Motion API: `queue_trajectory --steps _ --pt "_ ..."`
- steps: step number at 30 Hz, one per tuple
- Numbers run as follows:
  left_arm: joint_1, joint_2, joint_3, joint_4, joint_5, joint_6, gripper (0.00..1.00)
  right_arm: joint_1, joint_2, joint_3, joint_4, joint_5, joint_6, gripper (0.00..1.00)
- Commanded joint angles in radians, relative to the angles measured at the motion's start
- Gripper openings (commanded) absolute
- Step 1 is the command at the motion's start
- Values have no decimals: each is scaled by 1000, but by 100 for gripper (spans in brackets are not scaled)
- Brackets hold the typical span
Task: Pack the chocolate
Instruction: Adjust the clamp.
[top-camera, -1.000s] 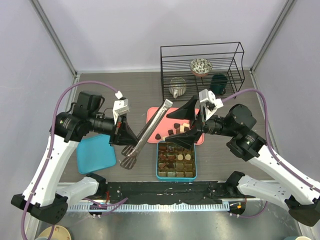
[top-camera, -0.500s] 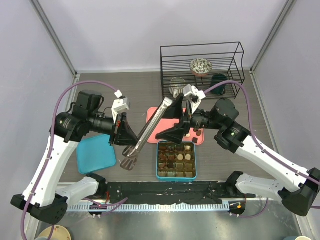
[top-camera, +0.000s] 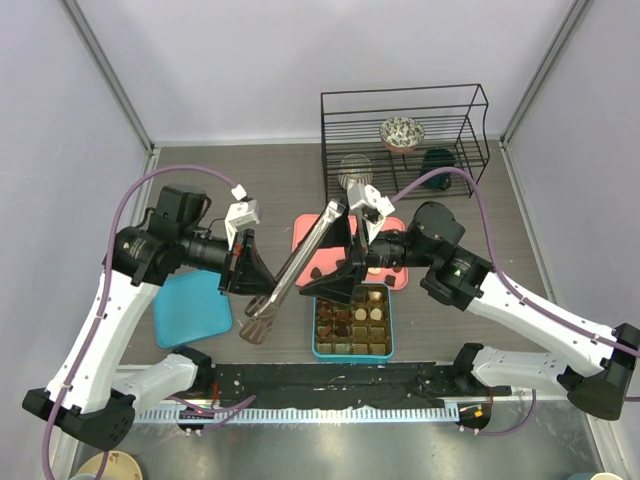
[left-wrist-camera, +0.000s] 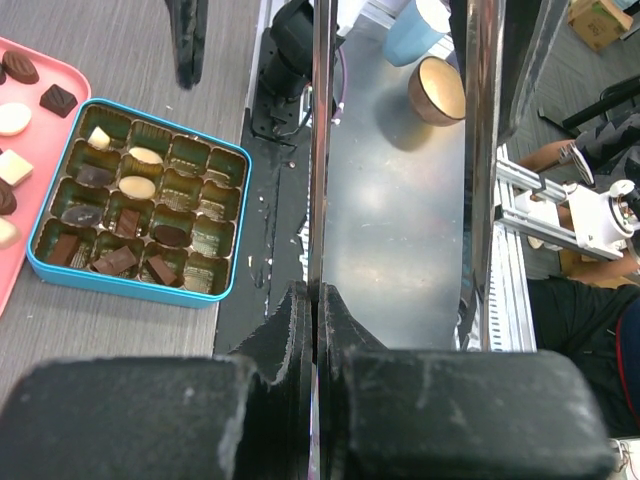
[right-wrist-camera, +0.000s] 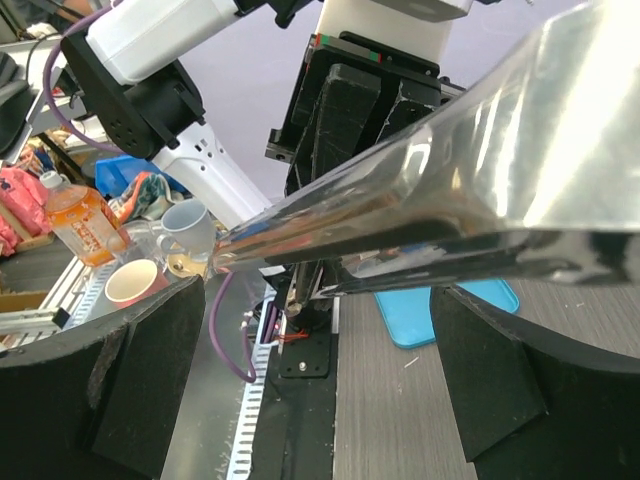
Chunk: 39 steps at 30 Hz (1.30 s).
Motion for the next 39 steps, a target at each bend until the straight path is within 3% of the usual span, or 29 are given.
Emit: queue_trajectory --steps 1,10,18,26,39 --pt "-2 -9 -6 10 34 18 0 21 13 58 -13 39 -49 100" --pt "-2 -11 -11 25 43 13 0 24 14 25 129 34 -14 100" --pt "-2 -32 -11 30 -72 27 0 24 34 -18 288 10 113 99" --pt "-3 -58 1 12 -116 87 0 28 100 6 297 -21 190 89" --pt "-2 -78 -5 -17 -147 141 0 55 134 61 190 10 149 79"
